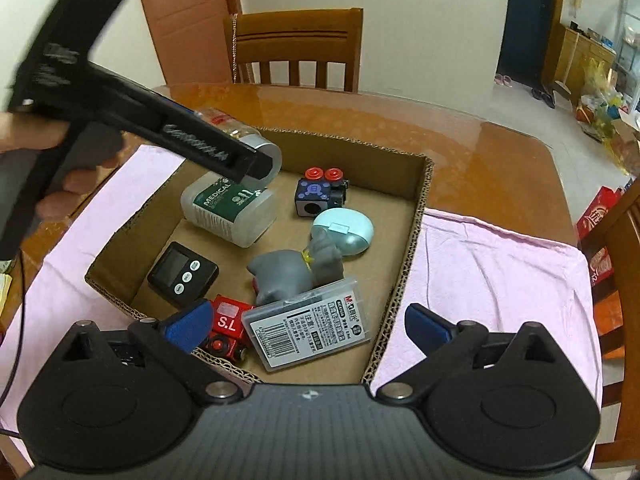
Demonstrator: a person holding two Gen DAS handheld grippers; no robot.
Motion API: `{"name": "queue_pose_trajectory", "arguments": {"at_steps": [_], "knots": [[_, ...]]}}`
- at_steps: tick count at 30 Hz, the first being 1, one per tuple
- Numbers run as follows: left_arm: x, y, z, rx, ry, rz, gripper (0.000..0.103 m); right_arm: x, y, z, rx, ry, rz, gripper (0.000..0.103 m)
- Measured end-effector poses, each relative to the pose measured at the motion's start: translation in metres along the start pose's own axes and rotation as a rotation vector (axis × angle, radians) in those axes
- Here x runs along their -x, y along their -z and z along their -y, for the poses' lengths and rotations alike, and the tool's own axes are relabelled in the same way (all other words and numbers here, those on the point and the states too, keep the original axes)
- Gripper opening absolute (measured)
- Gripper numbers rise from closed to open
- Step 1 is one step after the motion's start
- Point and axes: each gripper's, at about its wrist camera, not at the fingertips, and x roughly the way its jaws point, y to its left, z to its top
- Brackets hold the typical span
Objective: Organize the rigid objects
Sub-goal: 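Carry the capsule bottle and red card box into the box and release both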
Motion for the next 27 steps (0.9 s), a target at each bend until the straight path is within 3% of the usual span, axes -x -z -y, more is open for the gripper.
{"name": "queue_pose_trajectory", "arguments": {"at_steps": [10, 27], "knots": [[-0.032, -0.011, -0.01, 0.028, -0.069, -0.041, 0.095, 0.012, -0.002, -0.004, 0.005, 0.029, 0.009, 0.103], [0.02, -0.002, -0.013, 0.023, -0.078, 0.054, 0.099, 0.023, -0.003, -0.018, 0.03, 0.042, 0.031, 0.103]]}}
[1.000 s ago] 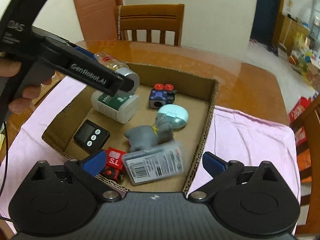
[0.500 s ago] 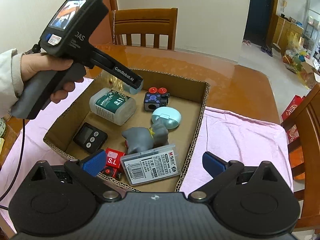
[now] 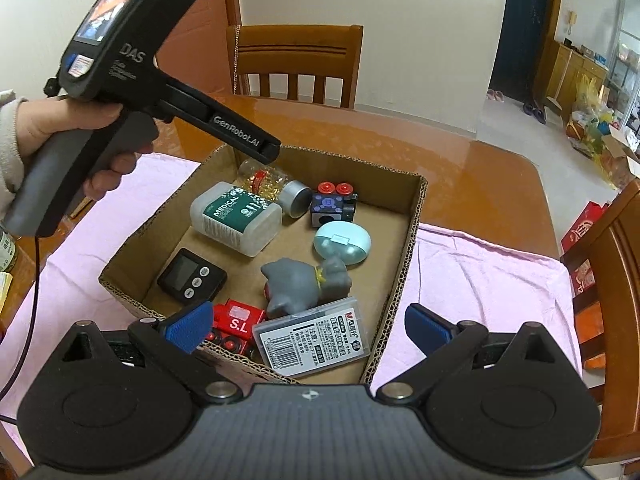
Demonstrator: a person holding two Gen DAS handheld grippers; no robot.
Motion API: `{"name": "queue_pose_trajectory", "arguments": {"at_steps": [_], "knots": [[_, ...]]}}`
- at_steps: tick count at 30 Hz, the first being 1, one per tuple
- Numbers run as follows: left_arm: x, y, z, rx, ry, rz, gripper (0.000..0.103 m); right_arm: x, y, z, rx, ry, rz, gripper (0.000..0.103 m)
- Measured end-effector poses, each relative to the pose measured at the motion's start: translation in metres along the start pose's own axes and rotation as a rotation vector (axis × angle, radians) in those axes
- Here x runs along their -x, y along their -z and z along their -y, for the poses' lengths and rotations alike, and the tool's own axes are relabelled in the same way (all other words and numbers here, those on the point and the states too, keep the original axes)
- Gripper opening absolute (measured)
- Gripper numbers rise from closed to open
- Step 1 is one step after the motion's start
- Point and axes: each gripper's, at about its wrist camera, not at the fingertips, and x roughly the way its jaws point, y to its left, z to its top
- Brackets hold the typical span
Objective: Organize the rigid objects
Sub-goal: 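Carry the capsule bottle and red card box into the box and release both, then move the left tool to the black oval lid while the right tool approaches the clear jar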
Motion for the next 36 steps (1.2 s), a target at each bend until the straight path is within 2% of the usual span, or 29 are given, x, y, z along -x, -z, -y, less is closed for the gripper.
{"name": "queue_pose_trajectory", "arguments": {"at_steps": [11, 15, 20, 23, 25, 30, 36], "knots": [[0.069, 0.034, 0.005, 0.014, -0.002, 0.048, 0.099, 0.016, 0.019, -0.014, -0.006, 0.055, 0.024, 0.103], [0.094, 0.06, 0.006, 0.035, -0.018, 0.062, 0.101, 0.021, 0.031, -0.017, -0.042, 0.063, 0.034, 0.103], [0.108, 0.098, 0.012, 0.069, -0.037, 0.067, 0.101, 0.024, 0.054, -0.024, -0.035, 0.124, 0.061, 0.103], [0.106, 0.121, 0.014, 0.104, -0.044, 0.056, 0.101, 0.023, 0.07, -0.024, -0.049, 0.136, 0.072, 0.103], [0.099, 0.135, 0.017, 0.129, -0.023, 0.039, 0.101, 0.02, 0.079, -0.024, -0.066, 0.134, 0.064, 0.103], [0.067, 0.168, 0.026, 0.209, 0.004, -0.051, 0.101, 0.011, 0.096, -0.019, -0.114, 0.126, 0.027, 0.103], [0.034, 0.188, 0.038, 0.216, -0.024, -0.087, 0.101, -0.001, 0.106, -0.022, -0.113, 0.135, 0.004, 0.103]]}}
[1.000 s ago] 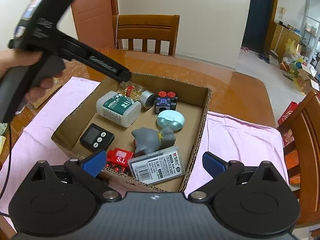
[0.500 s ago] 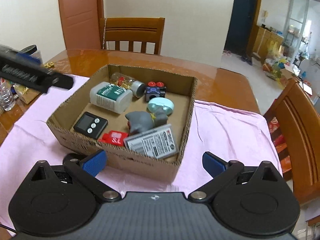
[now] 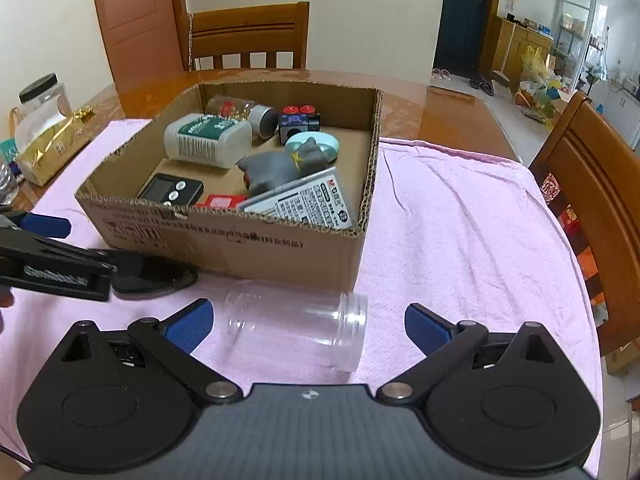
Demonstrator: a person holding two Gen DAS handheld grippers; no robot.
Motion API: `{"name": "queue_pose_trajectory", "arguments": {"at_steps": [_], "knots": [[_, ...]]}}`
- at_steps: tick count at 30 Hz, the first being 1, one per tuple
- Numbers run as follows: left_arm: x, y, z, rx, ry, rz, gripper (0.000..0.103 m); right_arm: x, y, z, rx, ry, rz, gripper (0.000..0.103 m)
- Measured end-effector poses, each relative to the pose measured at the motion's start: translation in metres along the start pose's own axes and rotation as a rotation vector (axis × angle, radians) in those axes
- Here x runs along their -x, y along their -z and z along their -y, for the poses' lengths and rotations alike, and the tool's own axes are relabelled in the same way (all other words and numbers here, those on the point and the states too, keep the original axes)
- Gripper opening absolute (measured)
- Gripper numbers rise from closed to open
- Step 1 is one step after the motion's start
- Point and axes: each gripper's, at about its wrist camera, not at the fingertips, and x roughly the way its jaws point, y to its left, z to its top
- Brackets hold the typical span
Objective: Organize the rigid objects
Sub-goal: 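Move the left tool to the black oval lid while the right tool approaches the clear jar, then grasp the black oval lid with the left tool while the right tool grasps the clear jar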
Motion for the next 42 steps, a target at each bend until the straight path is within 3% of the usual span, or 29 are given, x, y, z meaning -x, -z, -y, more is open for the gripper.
{"name": "queue_pose_trajectory", "arguments": {"at_steps": [6, 12, 25, 32, 37, 42], "knots": [[-0.016, 0.011, -0.003, 0.0, -0.009, -0.022, 0.102, -0.011, 0.004, -0.011, 0.023, 0.022, 0.002, 0.103], [-0.022, 0.021, -0.013, 0.02, 0.03, -0.053, 0.102, -0.02, 0.004, -0.016, 0.046, 0.006, -0.02, 0.103], [-0.018, 0.03, -0.036, 0.033, -0.029, -0.069, 0.102, -0.031, 0.003, -0.008, 0.035, 0.017, -0.04, 0.103], [-0.016, 0.029, -0.014, 0.02, 0.051, -0.066, 0.102, -0.04, 0.011, -0.003, 0.014, -0.009, -0.078, 0.103], [-0.023, 0.025, 0.009, -0.016, 0.04, -0.053, 0.102, -0.047, 0.019, 0.001, 0.024, 0.004, -0.106, 0.103], [-0.032, 0.013, 0.018, 0.019, 0.019, -0.044, 0.102, -0.053, 0.026, 0.01, 0.016, 0.01, -0.134, 0.103]]}}
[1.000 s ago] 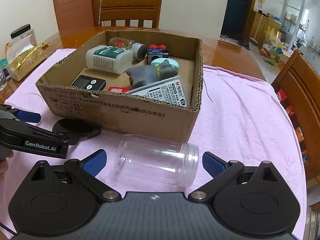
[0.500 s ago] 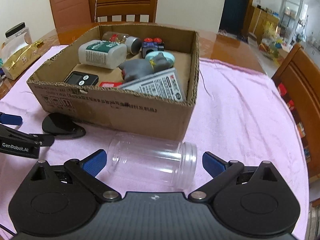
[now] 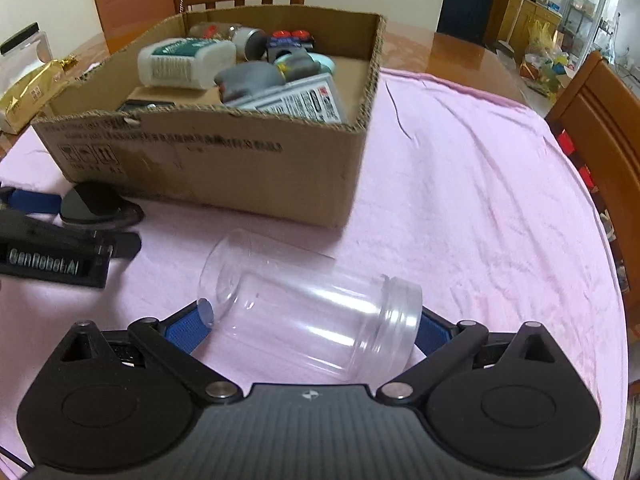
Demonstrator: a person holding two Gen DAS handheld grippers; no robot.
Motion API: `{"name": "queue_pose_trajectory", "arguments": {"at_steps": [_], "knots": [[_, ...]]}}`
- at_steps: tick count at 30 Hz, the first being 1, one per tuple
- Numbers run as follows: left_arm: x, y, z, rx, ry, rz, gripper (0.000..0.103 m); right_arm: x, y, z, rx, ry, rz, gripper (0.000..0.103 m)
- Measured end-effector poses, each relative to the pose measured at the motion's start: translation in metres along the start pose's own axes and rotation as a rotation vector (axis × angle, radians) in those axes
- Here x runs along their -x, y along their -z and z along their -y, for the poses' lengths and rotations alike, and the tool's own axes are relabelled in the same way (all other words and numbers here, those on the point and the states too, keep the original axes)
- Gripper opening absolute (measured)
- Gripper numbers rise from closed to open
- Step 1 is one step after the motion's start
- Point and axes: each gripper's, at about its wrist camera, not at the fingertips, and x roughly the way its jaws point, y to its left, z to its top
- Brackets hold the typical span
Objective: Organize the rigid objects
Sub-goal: 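Grasp the black oval lid with the left tool while the right tool grasps the clear jar, then carry the black lid and clear jar into the box and release both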
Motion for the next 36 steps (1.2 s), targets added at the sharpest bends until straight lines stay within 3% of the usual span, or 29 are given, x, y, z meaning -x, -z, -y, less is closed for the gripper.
{"name": "queue_pose_trajectory", "arguments": {"at_steps": [9, 24, 31, 36], "knots": [[0.001, 0.0, 0.001, 0.021, -0.017, 0.031, 0.1, -0.001, 0.002, 0.0, -0.008, -0.023, -0.012, 0.103], [0.003, -0.006, -0.001, 0.048, -0.031, 0.007, 0.089, 0.003, -0.007, -0.001, -0.11, -0.025, -0.062, 0.103], [0.005, -0.005, -0.003, 0.005, 0.01, 0.007, 0.089, 0.003, -0.007, -0.005, -0.091, -0.011, -0.07, 0.097], [0.015, -0.001, -0.003, -0.092, 0.044, 0.013, 0.089, 0.009, -0.006, -0.009, -0.047, -0.027, -0.039, 0.097]]}}
